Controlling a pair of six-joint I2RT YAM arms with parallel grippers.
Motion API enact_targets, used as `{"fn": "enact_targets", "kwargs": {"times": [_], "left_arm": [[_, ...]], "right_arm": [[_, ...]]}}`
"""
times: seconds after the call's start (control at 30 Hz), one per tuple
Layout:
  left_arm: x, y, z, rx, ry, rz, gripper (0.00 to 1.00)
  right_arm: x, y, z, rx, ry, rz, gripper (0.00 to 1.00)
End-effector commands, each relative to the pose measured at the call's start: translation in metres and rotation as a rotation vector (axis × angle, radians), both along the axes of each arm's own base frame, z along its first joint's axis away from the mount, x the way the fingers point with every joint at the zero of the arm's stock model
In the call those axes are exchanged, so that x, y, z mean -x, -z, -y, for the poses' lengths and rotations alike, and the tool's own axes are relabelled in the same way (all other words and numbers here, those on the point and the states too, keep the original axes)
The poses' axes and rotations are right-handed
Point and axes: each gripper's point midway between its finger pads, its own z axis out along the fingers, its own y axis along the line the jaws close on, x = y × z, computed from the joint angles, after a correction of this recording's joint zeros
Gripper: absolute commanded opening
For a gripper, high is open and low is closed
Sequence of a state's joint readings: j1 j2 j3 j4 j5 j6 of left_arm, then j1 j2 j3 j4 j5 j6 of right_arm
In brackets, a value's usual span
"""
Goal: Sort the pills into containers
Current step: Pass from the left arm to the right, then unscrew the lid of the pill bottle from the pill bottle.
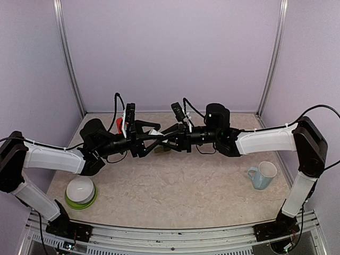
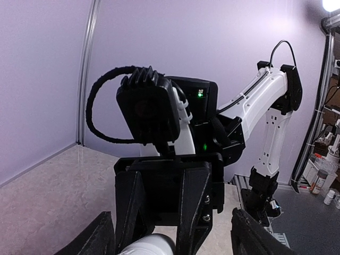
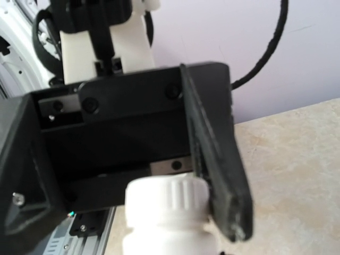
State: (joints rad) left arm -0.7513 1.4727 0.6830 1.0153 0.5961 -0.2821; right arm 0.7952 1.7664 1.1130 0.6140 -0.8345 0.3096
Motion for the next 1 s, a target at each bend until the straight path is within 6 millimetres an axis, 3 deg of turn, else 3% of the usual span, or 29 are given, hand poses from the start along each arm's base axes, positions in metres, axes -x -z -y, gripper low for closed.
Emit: {"fn": "enact_targets", "kwargs": {"times": [0.0, 0.4, 0.67, 0.97], "left_arm": [[0.021, -0.009, 0.0, 0.008, 0.069, 0.053, 0.71], [0.023, -0.004, 0.0, -0.014, 0.07, 0.053, 0.68], [0.016, -0.014, -0.02, -0.057, 0.032, 0.138, 0.85], [0.022, -0.007, -0.021, -0.193, 0.085, 0.291, 0.84]], "right_arm": [[-0.046, -0.016, 0.026, -0.033, 0.203, -0.015, 0.08], [-0.058, -0.026, 0.044, -0.057, 0.258, -0.002, 0.08], [-0.022, -0.031, 0.032, -0.023, -0.026, -0.002, 0.08], [0.012, -0.032, 0.033, -0.023, -0.296, -0.074, 0.09]]}}
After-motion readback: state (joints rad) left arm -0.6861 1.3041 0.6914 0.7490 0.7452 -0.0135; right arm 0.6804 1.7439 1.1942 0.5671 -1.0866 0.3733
